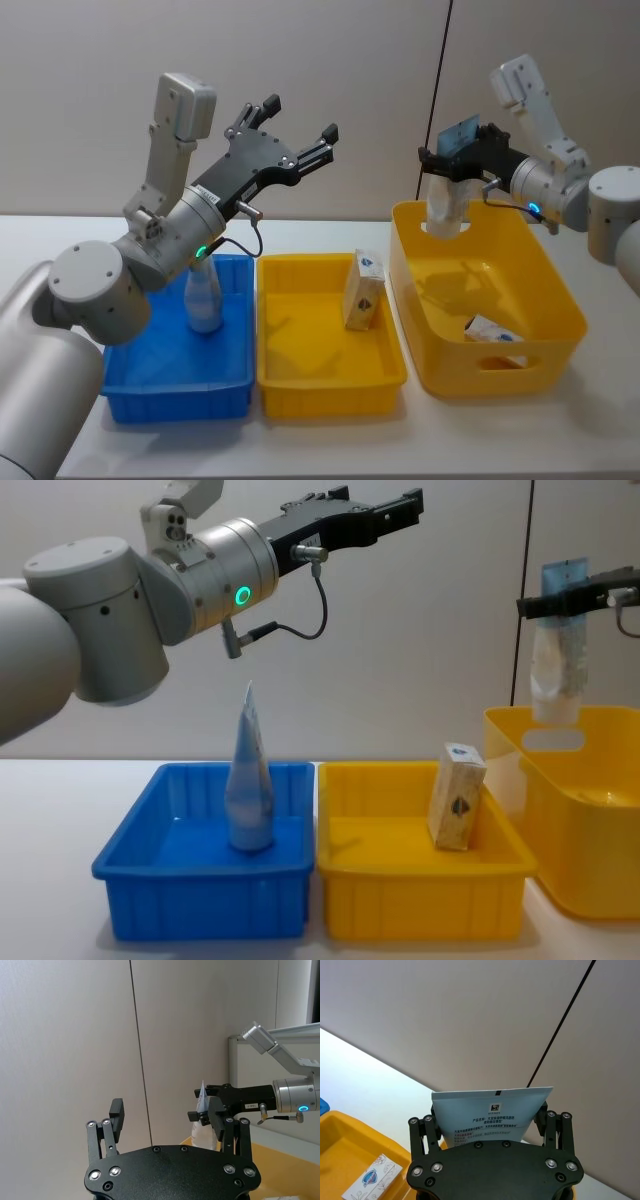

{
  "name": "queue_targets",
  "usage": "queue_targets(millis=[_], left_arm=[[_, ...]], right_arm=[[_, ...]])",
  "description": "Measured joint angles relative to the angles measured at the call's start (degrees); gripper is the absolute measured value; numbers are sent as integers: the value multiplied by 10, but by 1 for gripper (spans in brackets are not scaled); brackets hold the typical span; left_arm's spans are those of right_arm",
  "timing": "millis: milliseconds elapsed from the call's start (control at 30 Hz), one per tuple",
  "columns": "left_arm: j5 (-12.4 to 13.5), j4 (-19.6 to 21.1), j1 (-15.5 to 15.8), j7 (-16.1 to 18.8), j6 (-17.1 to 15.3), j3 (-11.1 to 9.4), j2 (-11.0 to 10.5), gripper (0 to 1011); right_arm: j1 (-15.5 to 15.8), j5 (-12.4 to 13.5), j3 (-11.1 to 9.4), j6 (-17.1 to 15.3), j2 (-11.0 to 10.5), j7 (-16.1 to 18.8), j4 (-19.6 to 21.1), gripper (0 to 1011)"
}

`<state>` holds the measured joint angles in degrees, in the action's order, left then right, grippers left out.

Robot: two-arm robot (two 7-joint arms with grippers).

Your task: Bimanual collaborative sorting of washing and personal care products

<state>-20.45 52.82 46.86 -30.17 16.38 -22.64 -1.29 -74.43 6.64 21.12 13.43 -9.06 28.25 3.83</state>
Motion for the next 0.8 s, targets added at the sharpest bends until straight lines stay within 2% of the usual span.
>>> queue_targets(millis=[300, 800], left_arm=[[1, 11, -9, 7, -4, -1, -5, 1001], [23, 105, -86, 76, -44, -9, -53, 1001]], right_arm=[[0, 0, 0, 0, 0, 0, 0, 1002], [0, 0, 0, 0, 0, 0, 0, 1002]])
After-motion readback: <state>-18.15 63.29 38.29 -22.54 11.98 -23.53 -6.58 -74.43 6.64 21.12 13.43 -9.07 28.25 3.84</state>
